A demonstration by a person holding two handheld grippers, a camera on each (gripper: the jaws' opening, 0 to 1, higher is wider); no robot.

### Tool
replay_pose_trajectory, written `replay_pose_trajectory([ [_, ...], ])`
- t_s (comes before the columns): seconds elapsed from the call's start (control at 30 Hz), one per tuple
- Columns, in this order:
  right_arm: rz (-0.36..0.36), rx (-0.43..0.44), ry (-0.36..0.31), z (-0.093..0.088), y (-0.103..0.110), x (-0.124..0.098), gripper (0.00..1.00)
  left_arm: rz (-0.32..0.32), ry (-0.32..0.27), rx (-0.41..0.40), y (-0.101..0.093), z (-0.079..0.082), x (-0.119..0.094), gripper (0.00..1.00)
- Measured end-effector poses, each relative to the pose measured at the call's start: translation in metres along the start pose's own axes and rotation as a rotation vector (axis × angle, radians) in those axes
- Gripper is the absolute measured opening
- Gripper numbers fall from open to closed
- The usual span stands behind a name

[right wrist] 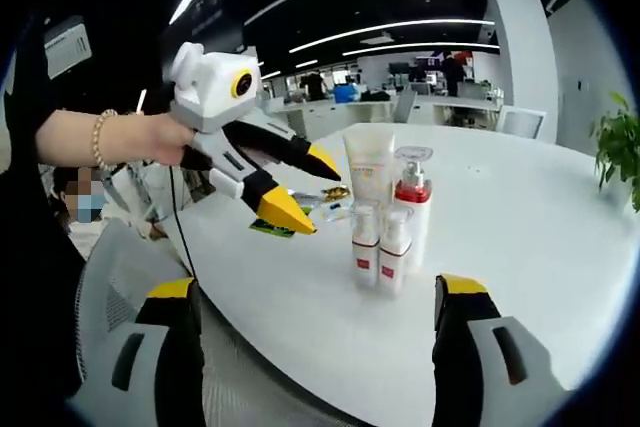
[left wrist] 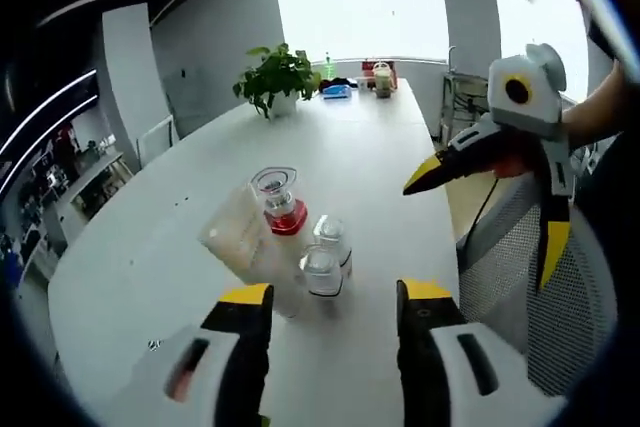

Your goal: Arrange the skincare products in the storage area until every visible bottle or jar stands upright without overlapping.

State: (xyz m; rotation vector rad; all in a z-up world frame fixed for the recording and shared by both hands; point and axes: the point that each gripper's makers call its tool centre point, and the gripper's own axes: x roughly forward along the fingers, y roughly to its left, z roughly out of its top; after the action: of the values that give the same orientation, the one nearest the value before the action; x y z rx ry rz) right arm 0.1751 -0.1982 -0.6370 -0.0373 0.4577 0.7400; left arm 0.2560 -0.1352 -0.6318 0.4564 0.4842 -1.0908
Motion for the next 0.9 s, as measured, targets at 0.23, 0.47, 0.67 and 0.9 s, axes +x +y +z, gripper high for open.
replay_pose_trajectory([
  [0.23,0.008,-0.002,0.010,-0.002,0.002,0.000,0.96,0.056,0.024,-0.079,0.001,-0.020,-0.019,0.61],
  [0.47,0.023,-0.011,0.021,-0.004,0.005,0.002,0.96,0.100,0.050,-0.135,-0.003,-0.041,-0.041,0.66],
  [0.67,0.034,-0.006,0.022,-0.005,0.007,0.001,0.96,0.157,0.058,-0.201,-0.008,-0.059,-0.064,0.72],
  [0.9,0.055,-0.013,0.036,-0.007,0.010,0.003,0.96,0.222,0.057,-0.277,-0.006,-0.081,-0.089,0.76],
])
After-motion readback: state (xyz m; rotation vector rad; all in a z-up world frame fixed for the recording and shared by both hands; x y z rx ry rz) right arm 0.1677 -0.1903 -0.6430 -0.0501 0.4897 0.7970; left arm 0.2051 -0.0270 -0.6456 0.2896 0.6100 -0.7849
